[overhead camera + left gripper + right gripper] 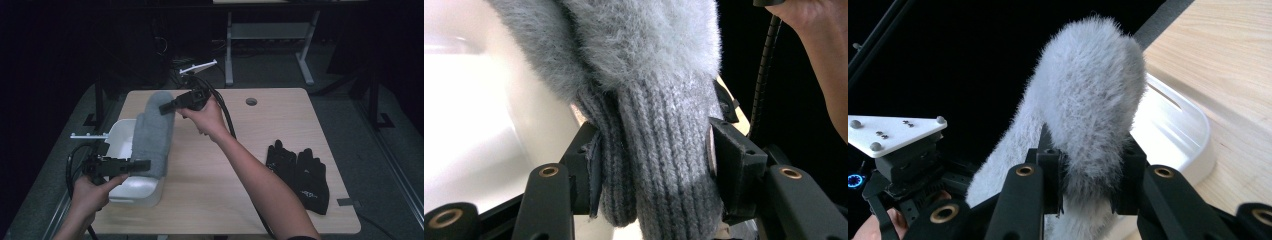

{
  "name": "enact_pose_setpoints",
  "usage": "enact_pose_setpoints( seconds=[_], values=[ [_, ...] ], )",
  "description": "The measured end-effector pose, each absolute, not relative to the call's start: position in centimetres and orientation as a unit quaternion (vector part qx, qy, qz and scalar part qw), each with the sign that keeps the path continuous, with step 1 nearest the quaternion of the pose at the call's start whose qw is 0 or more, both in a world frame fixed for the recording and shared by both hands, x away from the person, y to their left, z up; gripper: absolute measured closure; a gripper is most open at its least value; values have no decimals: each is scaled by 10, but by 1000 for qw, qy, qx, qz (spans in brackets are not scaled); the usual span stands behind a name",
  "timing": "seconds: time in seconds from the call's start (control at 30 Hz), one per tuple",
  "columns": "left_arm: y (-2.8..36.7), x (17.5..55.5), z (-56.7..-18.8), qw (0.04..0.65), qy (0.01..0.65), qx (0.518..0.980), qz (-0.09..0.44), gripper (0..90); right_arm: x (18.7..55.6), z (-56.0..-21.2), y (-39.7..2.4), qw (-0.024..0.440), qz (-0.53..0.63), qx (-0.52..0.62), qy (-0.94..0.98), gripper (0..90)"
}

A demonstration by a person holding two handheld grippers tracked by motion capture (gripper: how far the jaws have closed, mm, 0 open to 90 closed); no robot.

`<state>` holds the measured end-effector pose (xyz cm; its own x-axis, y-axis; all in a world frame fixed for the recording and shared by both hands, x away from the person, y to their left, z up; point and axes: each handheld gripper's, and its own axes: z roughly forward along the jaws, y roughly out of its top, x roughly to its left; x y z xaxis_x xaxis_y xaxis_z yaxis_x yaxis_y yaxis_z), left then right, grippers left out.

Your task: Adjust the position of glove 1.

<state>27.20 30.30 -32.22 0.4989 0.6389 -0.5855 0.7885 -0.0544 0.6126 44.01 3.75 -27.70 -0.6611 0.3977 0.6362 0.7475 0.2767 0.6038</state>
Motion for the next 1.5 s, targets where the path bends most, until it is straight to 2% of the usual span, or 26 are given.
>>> enact_pose_setpoints(
  seconds=[1.5],
  values=[
    [358, 262, -341, 457, 534, 708, -71, 446, 444, -305, 101, 213, -463, -366, -778, 717]
  ],
)
